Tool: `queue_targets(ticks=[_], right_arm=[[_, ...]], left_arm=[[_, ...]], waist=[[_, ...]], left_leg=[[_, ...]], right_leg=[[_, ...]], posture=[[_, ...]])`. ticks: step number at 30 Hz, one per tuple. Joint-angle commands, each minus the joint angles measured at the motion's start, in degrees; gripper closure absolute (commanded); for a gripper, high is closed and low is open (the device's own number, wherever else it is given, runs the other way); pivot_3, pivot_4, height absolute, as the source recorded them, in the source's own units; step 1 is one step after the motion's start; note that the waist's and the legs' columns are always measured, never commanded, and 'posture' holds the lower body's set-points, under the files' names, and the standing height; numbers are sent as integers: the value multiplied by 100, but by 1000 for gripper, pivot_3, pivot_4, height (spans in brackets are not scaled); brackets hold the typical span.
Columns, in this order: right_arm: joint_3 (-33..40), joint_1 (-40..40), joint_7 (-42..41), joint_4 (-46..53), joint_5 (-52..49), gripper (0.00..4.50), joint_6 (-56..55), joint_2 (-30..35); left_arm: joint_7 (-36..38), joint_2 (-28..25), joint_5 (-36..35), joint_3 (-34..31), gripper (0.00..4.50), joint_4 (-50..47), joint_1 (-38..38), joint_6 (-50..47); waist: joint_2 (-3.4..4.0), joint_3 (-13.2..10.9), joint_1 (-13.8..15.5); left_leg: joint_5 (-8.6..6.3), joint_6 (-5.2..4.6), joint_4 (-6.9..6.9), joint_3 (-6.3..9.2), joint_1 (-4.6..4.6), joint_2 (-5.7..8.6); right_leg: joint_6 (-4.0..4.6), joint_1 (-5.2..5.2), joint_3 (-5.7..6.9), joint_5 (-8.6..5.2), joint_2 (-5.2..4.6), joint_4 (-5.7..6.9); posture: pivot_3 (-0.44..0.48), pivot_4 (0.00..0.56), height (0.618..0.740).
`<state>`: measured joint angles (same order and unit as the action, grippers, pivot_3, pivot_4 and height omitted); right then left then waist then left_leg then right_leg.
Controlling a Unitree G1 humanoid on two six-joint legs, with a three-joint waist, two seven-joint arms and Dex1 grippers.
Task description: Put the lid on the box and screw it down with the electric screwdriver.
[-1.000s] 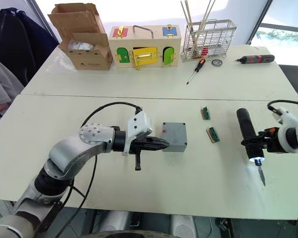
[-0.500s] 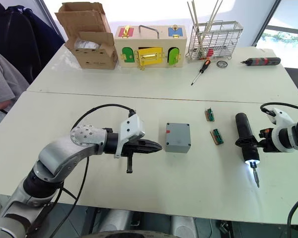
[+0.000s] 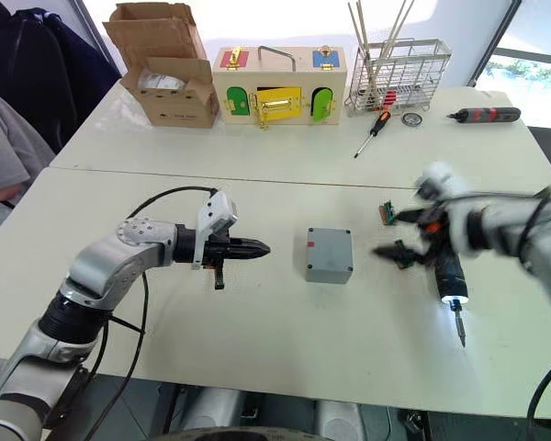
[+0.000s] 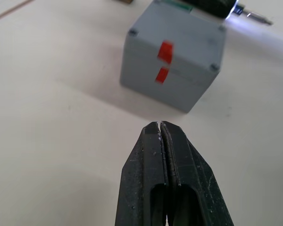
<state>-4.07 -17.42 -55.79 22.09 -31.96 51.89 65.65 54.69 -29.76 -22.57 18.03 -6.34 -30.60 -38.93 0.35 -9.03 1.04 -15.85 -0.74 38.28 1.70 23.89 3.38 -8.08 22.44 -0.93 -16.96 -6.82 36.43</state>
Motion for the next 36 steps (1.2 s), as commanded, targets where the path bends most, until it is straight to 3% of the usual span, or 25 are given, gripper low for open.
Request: queue_targets(ticks=[1, 9, 21, 24, 28, 31, 36], right_arm=[[-26, 167, 248, 424, 193, 22, -76, -160], [-85, 461, 666, 723, 331, 22, 71, -619], [36, 680, 1120, 1796, -502, 22, 1303, -1271], [129, 660, 1111, 1825, -539, 22, 1383, -1130], [332, 652, 999, 1620, -234, 22, 1119, -602], [186, 727, 742, 1057, 566, 22, 181, 136], [-178, 366, 323, 94, 1286, 22, -1189, 159]], left_arm=[[54, 229, 290, 221, 4500, 189, -203, 405], [199, 751, 836, 712, 4500, 816, -546, 870], [-266, 1690, 1502, 586, 4500, 2312, -1126, 1808], [-189, 1662, 1587, 604, 4500, 2349, -1141, 1872], [-62, 1251, 1929, 723, 4500, 2236, -1038, 1962], [317, 689, 1939, 766, 4500, 1523, -710, 1716], [694, 311, 1519, 803, 4500, 137, -177, 941]], waist=[[-1, -1, -17], [-3, 0, -30], [-7, 0, -30], [-8, 0, -19], [-8, 0, -32], [-8, 0, -65], [-9, 2, -77]], left_leg=[[0, 0, 3, 0, 4, 6], [3, 5, -8, 1, 6, 1], [3, 5, -4, 2, 6, 1], [4, 5, -2, 2, 7, 2], [3, 5, 0, 2, 7, 5], [3, 5, -5, -4, 7, 2], [3, 5, -6, -9, 2, -3]], right_leg=[[-2, 1, -4, 2, -4, -1], [-4, 16, -5, 3, 2, 2], [-5, 18, -3, 3, 2, 10], [-5, 17, -3, 3, 1, 12], [-5, 18, -4, 3, 1, 13], [-5, 30, -4, 3, 1, 27], [-6, 37, -5, 2, 2, 50]], posture=[[0, 150, 739], [0, 150, 739], [0, 150, 739], [0, 150, 739], [0, 150, 739], [0, 150, 739], [0, 150, 739]])
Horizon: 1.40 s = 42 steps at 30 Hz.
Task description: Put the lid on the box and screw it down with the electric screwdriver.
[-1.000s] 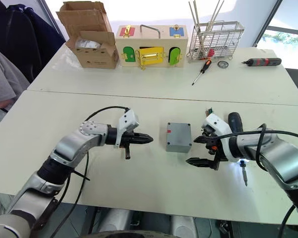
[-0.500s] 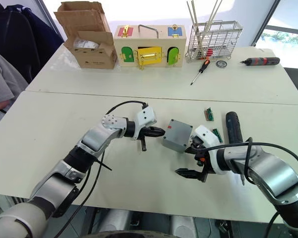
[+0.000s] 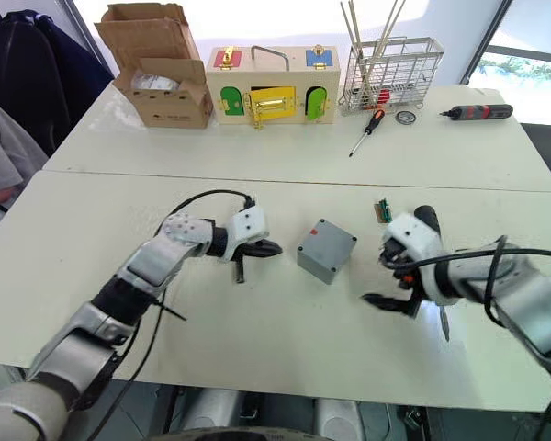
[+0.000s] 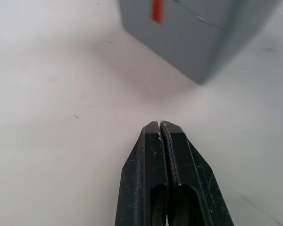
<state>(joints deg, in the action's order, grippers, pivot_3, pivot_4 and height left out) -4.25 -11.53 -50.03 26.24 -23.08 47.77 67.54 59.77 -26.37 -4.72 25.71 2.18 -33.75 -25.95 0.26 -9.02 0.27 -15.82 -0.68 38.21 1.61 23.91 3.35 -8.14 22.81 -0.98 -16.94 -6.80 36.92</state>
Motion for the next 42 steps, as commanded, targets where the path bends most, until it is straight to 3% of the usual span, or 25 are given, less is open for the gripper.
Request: queue_targets(ticks=[1, 8, 12, 16, 23, 34, 42], right_arm=[[-280, -346, -347, -540, 584, 22, -1037, -55], [-1128, -1560, -1023, -2013, 1639, 22, -2500, -610], [-1406, -1943, -1436, -2352, 1885, 22, -2717, -934], [-1344, -1804, -1847, -1974, 1647, 22, -2386, -1010], [-1046, -1344, -1663, -1282, 1386, 22, -1653, -1203], [-690, -761, -1218, -102, 991, 22, -554, -1488], [-707, -739, -1045, 72, 959, 22, -312, -1490]], left_arm=[[197, -29, -306, 45, 4500, -895, 200, -492], [-128, 390, -259, 118, 4500, -1057, 248, -817], [-543, 774, -159, -1, 4500, -675, 93, -815], [-854, 973, -98, -125, 4500, -399, -13, -688], [-1220, 1144, -60, -225, 4500, -223, -32, -520], [-914, 789, -194, -237, 4500, -507, -5, -627], [-758, 690, -220, -277, 4500, -521, -52, -615]], waist=[[0, 0, 10], [0, 0, 22], [-1, 0, 45], [-2, -1, 44], [-2, -1, 43], [-2, -1, 39], [-2, -1, 43]], left_leg=[[0, 0, 1, 0, 0, 0], [2, 4, 7, -4, -2, 2], [4, 6, 4, -2, -1, 1], [4, 7, 6, 0, 0, 2], [6, 10, 7, 4, 0, 2], [6, 11, 5, 6, 1, 2], [6, 11, 5, 6, 1, 3]], right_leg=[[0, 0, 0, 0, 0, 2], [0, -1, 0, 0, 0, 6], [-1, 3, 2, -1, 1, 10], [-1, 2, 3, -1, 0, 9], [-1, 2, 3, -1, 0, 11], [0, 6, 3, -1, 0, 14], [0, 5, 3, -1, 0, 14]], posture=[[0, 150, 739], [0, 150, 739], [0, 150, 739], [0, 150, 739], [0, 150, 739], [0, 150, 739], [0, 150, 739]])
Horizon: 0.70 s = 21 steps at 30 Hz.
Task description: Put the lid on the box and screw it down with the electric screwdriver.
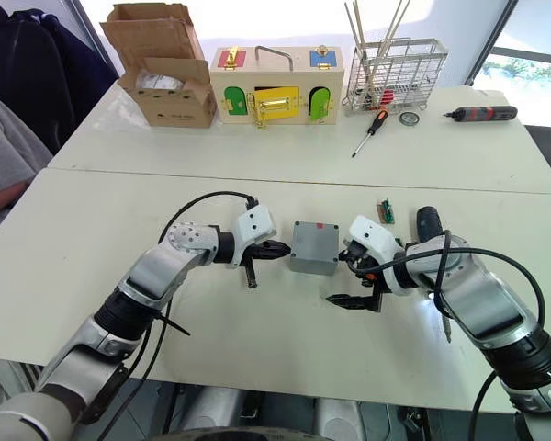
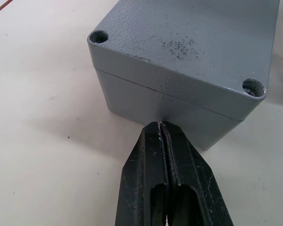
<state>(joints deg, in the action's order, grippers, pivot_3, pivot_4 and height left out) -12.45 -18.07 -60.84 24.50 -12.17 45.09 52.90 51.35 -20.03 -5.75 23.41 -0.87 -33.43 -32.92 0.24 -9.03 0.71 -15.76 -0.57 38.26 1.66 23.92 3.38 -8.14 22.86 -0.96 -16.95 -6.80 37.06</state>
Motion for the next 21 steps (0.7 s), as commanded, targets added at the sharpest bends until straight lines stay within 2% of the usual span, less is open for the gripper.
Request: queue_targets(ticks=[1, 8, 9, 10, 12, 14, 17, 20, 21], right_arm=[[117, -98, 48, 232, -117, 22, -28, -1], [660, -94, 129, 51, -205, 22, 150, 345], [872, -81, 186, 22, -261, 22, 228, 374], [1413, -55, 364, -188, -366, 22, 356, 319], [2287, -18, 721, -549, -609, 22, 632, 80], [2721, -19, 1022, -668, -824, 22, 687, -273], [2904, -73, 1562, -837, -786, 22, 525, -727], [2756, -100, 2114, -1181, -470, 22, 122, -1088], [2746, -124, 2313, -1386, -385, 256, -97, -1244]], left_arm=[[98, 47, -125, -43, 4500, -243, -72, 66], [353, -337, -282, -116, 4500, -788, 121, -245], [388, -444, -342, -191, 4500, -904, 156, -309], [418, -570, -624, -548, 4500, -1133, 132, -591], [443, -644, -1358, -1249, 4500, -1559, -55, -1298], [453, -683, -1802, -1568, 4500, -1805, -261, -1694], [478, -802, -2069, -1659, 4500, -1980, -432, -1914], [438, -873, -2048, -1477, 4500, -1928, -482, -1849], [415, -860, -2032, -1410, 4500, -1890, -482, -1811]], waist=[[0, 0, -1], [0, 0, -1], [0, 0, -2], [0, 0, -4], [-9, -5, -3], [-12, -4, 9], [-18, 1, -9], [-16, 1, -23], [-16, 1, -23]], left_leg=[[0, 0, 0, 0, 0, 0], [0, 0, 0, 0, 2, 1], [0, 0, 0, 1, 2, 0], [0, 0, 0, 1, 2, 0], [0, 1, 0, 2, 4, -2], [2, 4, 1, 4, 7, -2], [2, 4, -2, 8, 3, -2], [3, 5, -5, 2, 2, 0], [4, 8, -5, 3, 2, -1]], right_leg=[[0, 0, 0, 0, 0, 0], [0, 0, -1, 0, -1, 0], [0, 0, -1, 0, -1, 0], [0, 0, 0, 0, 0, 0], [0, 3, -1, 0, 0, 1], [0, 3, -1, 0, 0, 2], [0, 0, 1, 0, 1, 2], [0, 4, -3, 0, -1, 4], [0, 3, -2, 0, 1, 5]], posture=[[0, 150, 739], [0, 150, 739], [0, 150, 739], [0, 150, 739], [0, 150, 739], [0, 150, 739], [0, 150, 739], [0, 150, 739], [0, 150, 739]])
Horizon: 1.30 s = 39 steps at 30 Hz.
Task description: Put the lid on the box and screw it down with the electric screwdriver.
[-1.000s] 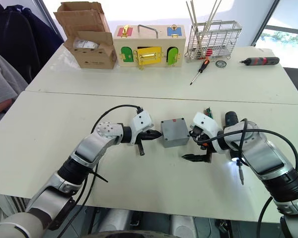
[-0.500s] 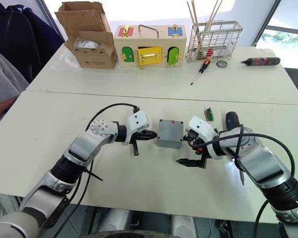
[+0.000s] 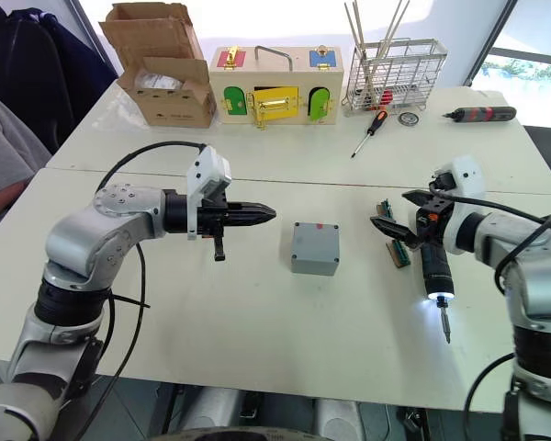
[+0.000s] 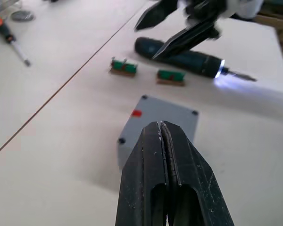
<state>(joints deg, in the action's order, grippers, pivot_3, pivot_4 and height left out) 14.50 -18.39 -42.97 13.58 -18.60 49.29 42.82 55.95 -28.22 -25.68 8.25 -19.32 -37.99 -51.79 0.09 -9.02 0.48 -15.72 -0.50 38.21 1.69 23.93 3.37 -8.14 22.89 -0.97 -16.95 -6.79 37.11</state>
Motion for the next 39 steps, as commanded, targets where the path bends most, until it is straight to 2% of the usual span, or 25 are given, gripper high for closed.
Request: queue_targets(ticks=[1, 3, 6, 13, 26, 29, 32, 39], right_arm=[[77, -114, 658, -473, 277, 517, -674, -364], [67, -120, 741, -703, 292, 1027, -893, -468], [19, -114, 854, -843, 267, 2067, -1004, -587], [-22, -216, 1167, -1268, 256, 2067, -1191, -766], [-230, -386, 1216, -1621, 319, 2067, -1392, -813], [-269, -445, 1266, -1714, 345, 2877, -1422, -824], [-301, -462, 1268, -1766, 358, 4378, -1449, -818], [-291, -437, 1252, -1656, 287, 4451, -1386, -831]], left_arm=[[-71, -20, -39, 148, 4500, -11, -27, 98], [-113, 7, -51, 192, 4500, 43, -29, 130], [-153, 3, -50, 231, 4500, 115, -9, 185], [-267, -4, -40, 325, 4500, 94, 81, 247], [-440, 11, -102, 371, 4500, -65, 146, 224], [-449, 0, -106, 388, 4500, -79, 159, 219], [-457, -11, -120, 392, 4500, -82, 159, 216], [-488, -16, -150, 398, 4500, -45, 123, 222]], waist=[[0, 0, -1], [0, 0, 3], [0, 0, 2], [0, 0, -16], [0, 0, -23], [0, 0, -23], [0, 0, -24], [0, 0, -24]], left_leg=[[2, 3, 0, 0, 0, 0], [2, 4, 0, -2, 0, 1], [2, 4, 0, -1, 0, 1], [2, 4, -1, -1, 0, 1], [2, 4, -1, 0, 0, 1], [2, 4, -1, 0, 0, 1], [2, 4, -1, 0, 0, 1], [2, 4, -1, 0, 0, 1]], right_leg=[[0, 0, 0, 0, 1, 0], [0, 0, -1, 0, 0, 0], [0, 1, -1, 0, 0, 0], [0, 0, 0, 0, 1, 1], [0, 1, 0, 0, 2, 2], [0, 0, 0, 0, 2, 1], [0, 1, 0, 0, 2, 1], [0, 0, 0, 0, 2, 1]], posture=[[0, 150, 739], [0, 150, 739], [0, 150, 739], [0, 150, 739], [0, 150, 739], [0, 150, 739], [0, 150, 739], [0, 150, 739]])
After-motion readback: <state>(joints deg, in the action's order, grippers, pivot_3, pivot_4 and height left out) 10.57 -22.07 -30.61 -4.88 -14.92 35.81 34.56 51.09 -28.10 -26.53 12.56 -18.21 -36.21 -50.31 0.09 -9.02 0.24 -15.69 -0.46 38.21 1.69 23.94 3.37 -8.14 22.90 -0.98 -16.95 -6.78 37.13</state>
